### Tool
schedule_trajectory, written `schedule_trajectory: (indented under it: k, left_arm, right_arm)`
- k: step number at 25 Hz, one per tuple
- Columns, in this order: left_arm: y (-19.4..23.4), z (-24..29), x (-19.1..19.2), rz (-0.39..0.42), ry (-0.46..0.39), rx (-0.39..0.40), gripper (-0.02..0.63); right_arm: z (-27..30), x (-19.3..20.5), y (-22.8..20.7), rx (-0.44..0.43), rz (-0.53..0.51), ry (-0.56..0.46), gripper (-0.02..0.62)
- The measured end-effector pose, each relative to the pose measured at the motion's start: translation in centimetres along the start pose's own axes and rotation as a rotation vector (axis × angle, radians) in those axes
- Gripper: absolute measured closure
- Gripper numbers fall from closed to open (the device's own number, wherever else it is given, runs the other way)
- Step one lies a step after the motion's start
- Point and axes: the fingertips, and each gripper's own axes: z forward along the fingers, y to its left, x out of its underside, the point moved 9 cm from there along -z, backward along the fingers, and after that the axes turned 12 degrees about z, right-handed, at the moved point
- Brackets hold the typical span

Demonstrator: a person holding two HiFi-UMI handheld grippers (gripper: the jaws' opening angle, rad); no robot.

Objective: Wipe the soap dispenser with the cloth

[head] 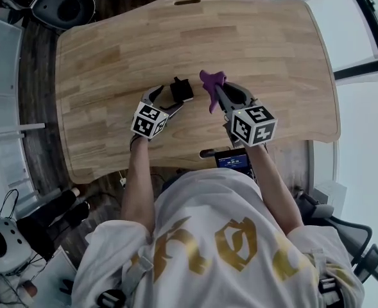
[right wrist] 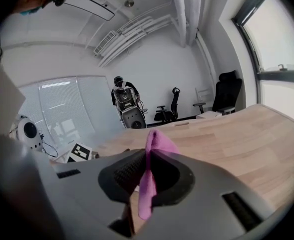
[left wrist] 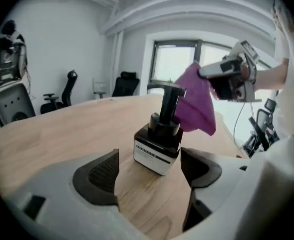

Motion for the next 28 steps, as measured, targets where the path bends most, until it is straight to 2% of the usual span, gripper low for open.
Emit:
schedule_trajectory:
  k: [4,7,10,11,13,14,16,19,25,28]
  left_arm:
    - [0.0,-4.2,-1.4,-0.104,-0.177,-0.138,0.249]
    - [-0.1,-6.6,-3.3,-0.177,-0.287,-0.182,0.249]
    - [-0.8,-8.5,-5.5,-0.176,-0.351,-0.23,0.266]
    - [-1.1,-9.2,-6.2,-0.167,-0.365,-0.262,0.334]
    - [-1.7,-10.7,-7.4,-0.153,-0.385,-0.345,0.541]
    - [-2.0,-11.3,-7.9,-0.148,-0.389,-0.387,0.568]
    - [-2.4,-12.3,-8.8,-0.131,-0.384,-0.452,0.589]
    - [-3.0,-13.3,-9.8,-0.129,-0.375,-0.504,0.597]
    - [-4.3,-14.7,-10.1,-0.16,-0.419,-0.523,0.597]
    - [-4.9,-14.8,-9.6,-0.151,-0.392,-0.52,0.597]
  right_arm:
    - [-0.5,-0.2,1.1,0.019,-0.04,-0.028,0.561]
    - [-0.8,-0.8,2.4,0.009,-0.082,-0.074,0.561]
    - [-1.5,-1.1,4.1,-0.006,-0.142,-0.118,0.561]
    - [-1.8,-1.1,4.5,-0.004,-0.151,-0.134,0.561]
    - [-2.3,-1.1,5.0,-0.001,-0.141,-0.169,0.561]
    - [-2.6,-1.1,5.3,-0.002,-0.133,-0.185,0.561]
    - [-3.0,-1.2,6.0,0.001,-0.143,-0.209,0.561]
    - [-3.4,-1.2,7.2,0.018,-0.201,-0.217,0.563]
    - [-4.2,-0.6,8.0,0.04,-0.205,-0.22,0.566]
    - [-4.8,-0.2,8.2,0.054,-0.202,-0.224,0.566]
